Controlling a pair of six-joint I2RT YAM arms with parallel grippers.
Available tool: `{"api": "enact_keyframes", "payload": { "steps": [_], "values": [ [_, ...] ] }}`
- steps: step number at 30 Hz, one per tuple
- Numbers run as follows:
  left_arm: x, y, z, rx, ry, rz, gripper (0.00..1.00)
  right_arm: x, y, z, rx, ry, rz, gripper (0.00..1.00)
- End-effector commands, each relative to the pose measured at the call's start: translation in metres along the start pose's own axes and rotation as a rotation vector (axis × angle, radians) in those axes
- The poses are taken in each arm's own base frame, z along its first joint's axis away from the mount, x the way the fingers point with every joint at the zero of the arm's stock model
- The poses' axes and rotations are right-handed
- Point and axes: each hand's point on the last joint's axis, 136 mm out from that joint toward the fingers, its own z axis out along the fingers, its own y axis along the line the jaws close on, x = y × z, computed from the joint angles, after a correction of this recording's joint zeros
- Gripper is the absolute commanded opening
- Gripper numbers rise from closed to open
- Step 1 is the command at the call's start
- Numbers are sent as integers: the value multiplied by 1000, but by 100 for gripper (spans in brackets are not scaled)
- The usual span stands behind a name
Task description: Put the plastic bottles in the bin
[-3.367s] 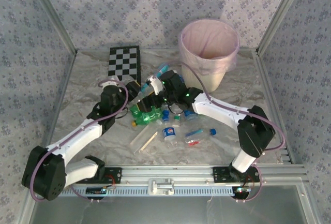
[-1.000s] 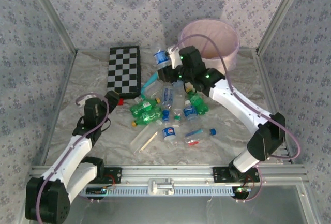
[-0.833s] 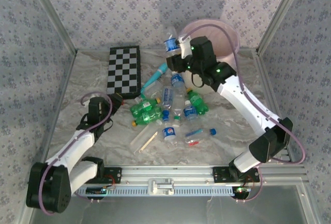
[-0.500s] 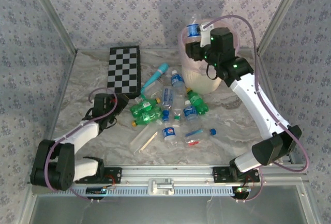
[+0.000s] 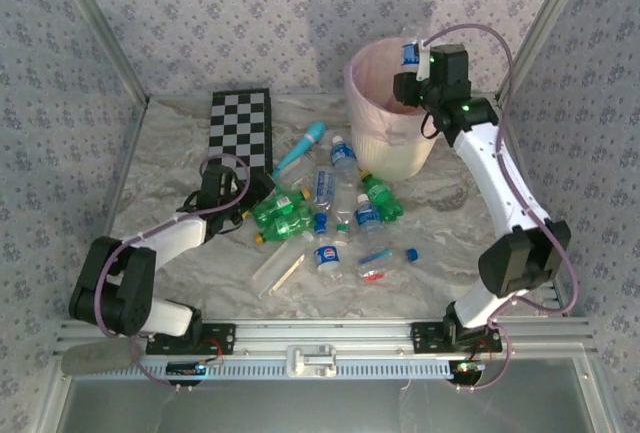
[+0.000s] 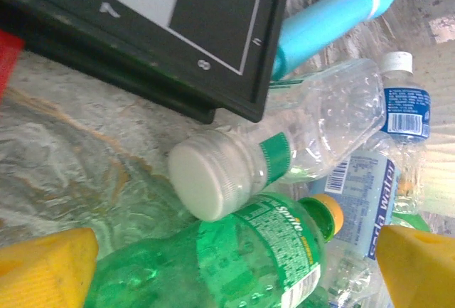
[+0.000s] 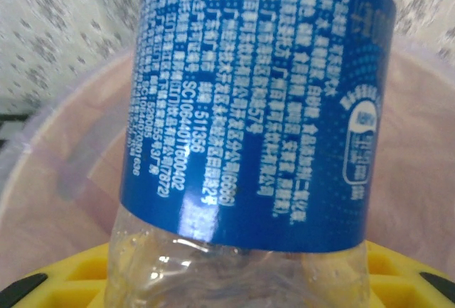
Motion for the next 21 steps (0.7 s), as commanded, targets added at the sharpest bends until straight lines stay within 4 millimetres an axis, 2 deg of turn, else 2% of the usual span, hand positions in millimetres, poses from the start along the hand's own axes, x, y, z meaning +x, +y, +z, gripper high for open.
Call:
{"api": "enact_keyframes", "payload": {
  "steps": [1, 9, 13, 21],
  "values": [
    [-3, -16, 3, 40, 8, 35, 100, 11, 5, 13, -26, 66, 18, 43],
    [-1, -16, 4, 31, 23, 60, 100, 31, 7, 40, -28, 144, 29, 47],
    [0, -14, 4, 24, 19, 63, 100, 31, 7, 43, -28, 143, 33, 51],
    [-1, -13, 0, 16, 6, 63, 100, 18, 7, 35, -27, 105, 32, 71]
  ]
}}
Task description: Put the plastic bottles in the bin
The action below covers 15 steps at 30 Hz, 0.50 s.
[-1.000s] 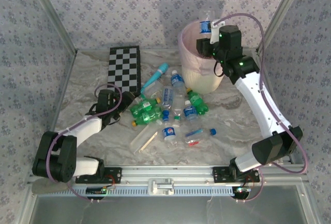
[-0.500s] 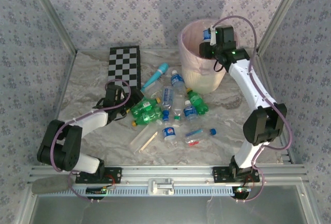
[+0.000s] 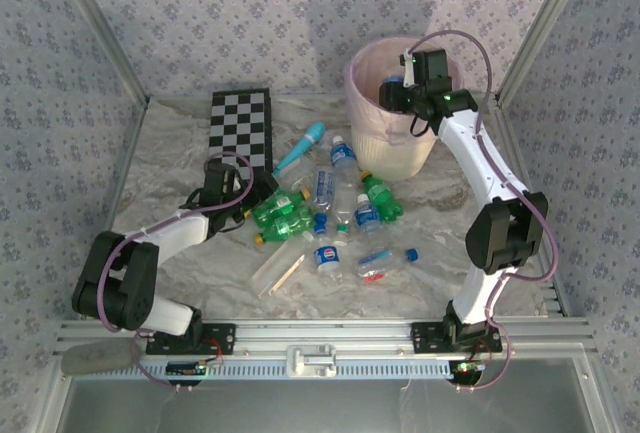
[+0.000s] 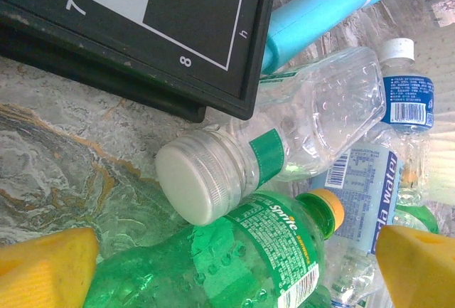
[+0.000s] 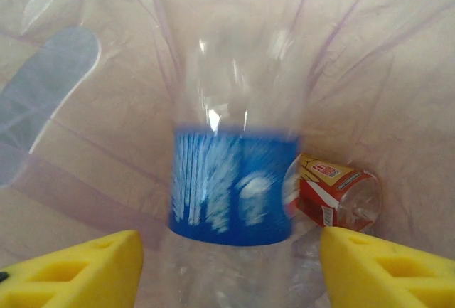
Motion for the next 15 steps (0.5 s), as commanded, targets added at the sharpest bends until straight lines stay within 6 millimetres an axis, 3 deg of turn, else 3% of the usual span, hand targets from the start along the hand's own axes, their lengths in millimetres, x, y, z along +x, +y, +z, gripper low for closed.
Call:
{"api": "enact_keyframes", "payload": {
  "steps": [1, 8, 11, 15],
  "values": [
    [-5, -11, -5, 17, -16, 27, 100, -19, 4, -14, -13, -48, 0, 73],
    [-7, -11, -10, 15, -34, 34, 100, -40, 7, -28, -20, -96, -7, 90],
    [-10, -14, -15, 11, -42, 57, 100, -55, 10, -45, -28, -136, -12, 100],
    [-16, -21, -29, 10, -73, 98, 100, -72, 15, -78, -44, -210, -15, 100]
  ]
}}
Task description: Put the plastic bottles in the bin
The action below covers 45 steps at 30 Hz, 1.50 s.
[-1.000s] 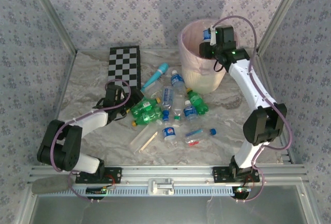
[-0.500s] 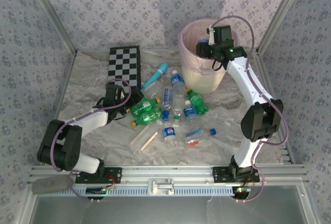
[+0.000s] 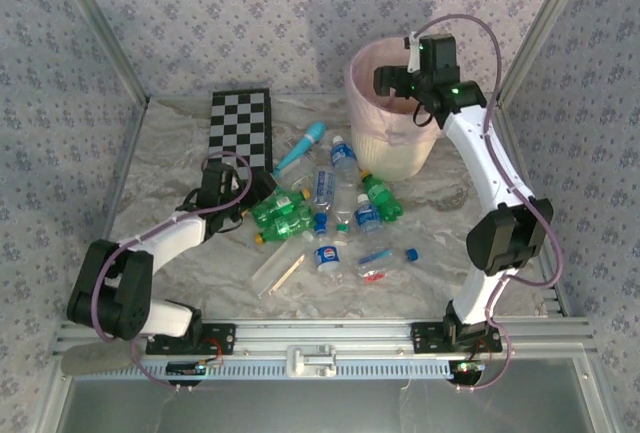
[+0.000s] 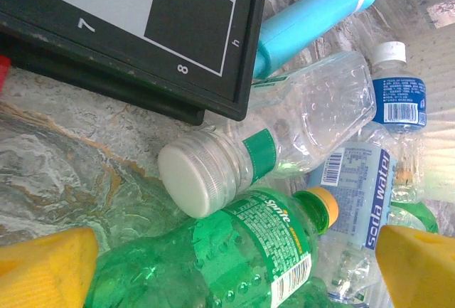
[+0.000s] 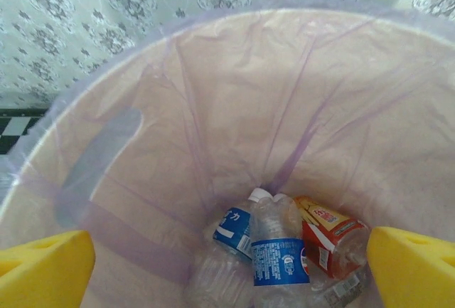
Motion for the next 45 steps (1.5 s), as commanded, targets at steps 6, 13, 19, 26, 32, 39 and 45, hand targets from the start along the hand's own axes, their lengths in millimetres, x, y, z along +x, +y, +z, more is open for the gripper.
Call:
{"api": "enact_keyframes", "payload": {
  "steps": [6, 13, 19, 26, 32, 39, 45],
  "values": [
    [-11, -22, -37, 10, -45, 134, 100, -36, 23, -94, -91, -176, 17, 100],
    [20, -24, -63, 6, 60, 274, 100, 6, 43, -134, -207, -199, 107, 100],
    [62, -20, -87, 8, 152, 402, 100, 68, 63, -143, -289, -137, 177, 100],
    [114, 0, -99, 5, 258, 449, 100, 143, 81, -135, -332, -57, 243, 100],
    [152, 33, -96, -87, 388, 474, 100, 183, 82, -121, -298, -16, 254, 100],
    [173, 56, -88, -222, 439, 617, 100, 178, 85, -109, -299, -31, 242, 100],
    [183, 67, -78, -320, 454, 745, 100, 173, 92, -93, -287, 3, 205, 100]
  ]
}}
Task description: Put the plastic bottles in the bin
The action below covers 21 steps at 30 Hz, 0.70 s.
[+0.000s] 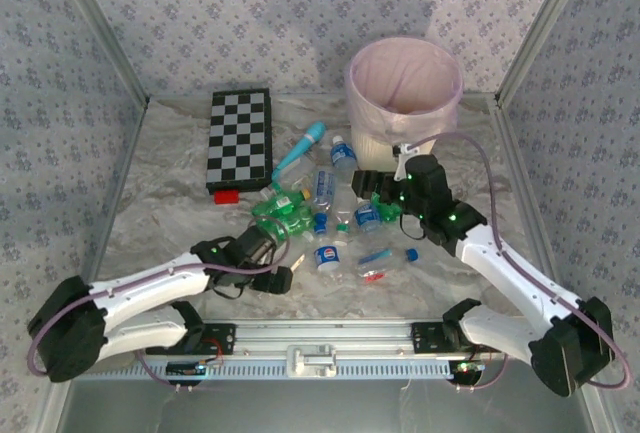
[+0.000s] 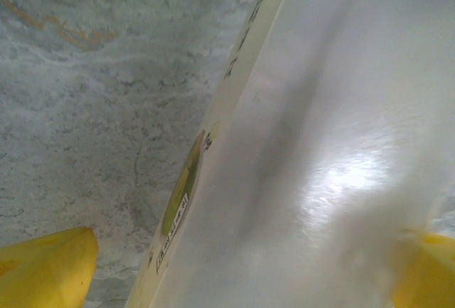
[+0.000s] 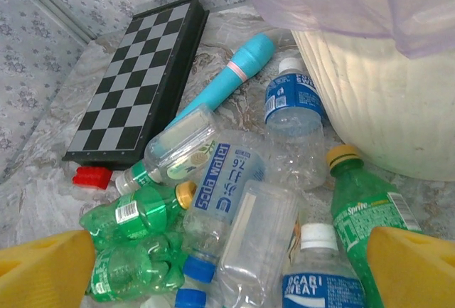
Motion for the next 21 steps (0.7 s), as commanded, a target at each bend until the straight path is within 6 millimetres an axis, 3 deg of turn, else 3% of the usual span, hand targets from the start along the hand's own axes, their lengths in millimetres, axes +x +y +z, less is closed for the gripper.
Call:
{"api": "enact_keyframes", "payload": {
  "steps": [1, 6, 12, 21],
  "values": [
    [-6, 5, 0, -100, -15, 63, 99, -18, 7, 4, -3, -36, -16, 100],
    [-3, 0, 8, -152, 37, 152, 89, -14, 7, 9, -6, -17, -10, 100],
    [-3, -11, 14, -147, 57, 211, 70, -17, -1, 1, 36, -29, -26, 100],
    [-11, -13, -6, -139, -18, 202, 42, -20, -12, 7, 62, -39, -35, 100]
  ]
}}
